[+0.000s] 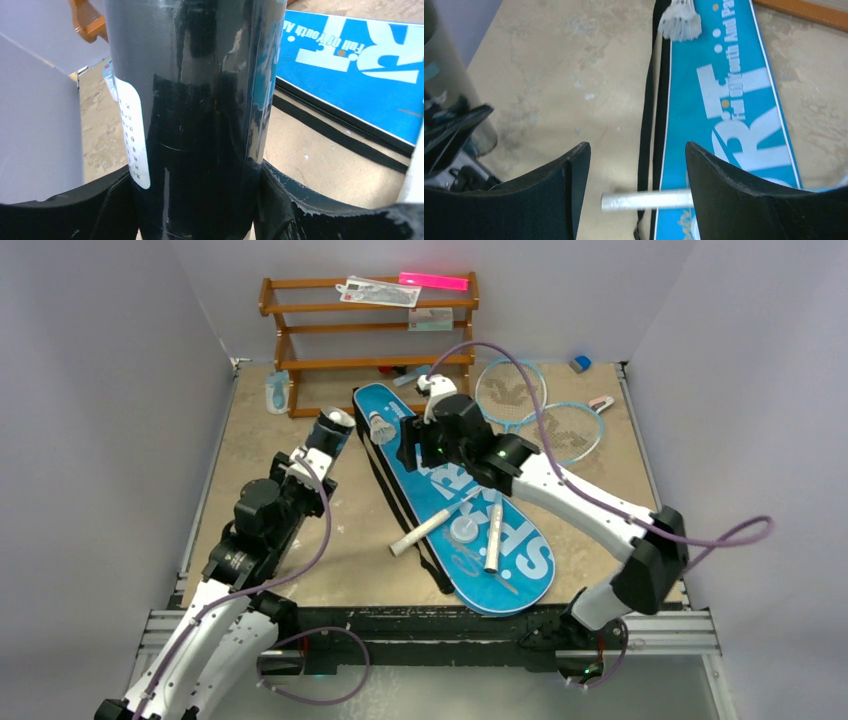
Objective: Pack up the badminton gear
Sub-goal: Pick up the shuttlecock from the racket bag.
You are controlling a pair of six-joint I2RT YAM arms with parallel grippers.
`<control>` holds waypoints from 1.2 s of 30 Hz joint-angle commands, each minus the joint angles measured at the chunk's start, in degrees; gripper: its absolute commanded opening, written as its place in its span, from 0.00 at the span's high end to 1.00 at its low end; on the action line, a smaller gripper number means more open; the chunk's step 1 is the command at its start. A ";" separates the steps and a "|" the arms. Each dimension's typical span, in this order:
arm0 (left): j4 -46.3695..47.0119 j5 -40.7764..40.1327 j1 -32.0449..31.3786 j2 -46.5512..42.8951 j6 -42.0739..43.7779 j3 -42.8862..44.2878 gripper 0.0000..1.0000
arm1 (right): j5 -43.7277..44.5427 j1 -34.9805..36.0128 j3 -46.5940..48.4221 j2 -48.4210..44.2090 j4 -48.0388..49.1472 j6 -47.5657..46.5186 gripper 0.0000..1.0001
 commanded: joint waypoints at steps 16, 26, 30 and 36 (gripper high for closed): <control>6.02 -3.16 0.71 -3.60 -4.23 1.36 0.91 | 6.24 -3.07 27.31 34.28 10.44 -7.30 0.28; 6.00 -2.42 0.71 -3.43 -3.77 0.92 0.91 | 11.16 -3.48 41.43 47.76 10.54 -17.60 0.26; 6.23 -2.17 0.71 -2.71 -3.55 0.96 0.91 | 11.34 -3.77 45.23 51.49 11.73 -19.46 0.23; 6.32 -1.97 0.71 -2.33 -3.29 0.92 0.91 | 7.61 -5.25 51.93 57.91 10.92 -18.78 0.22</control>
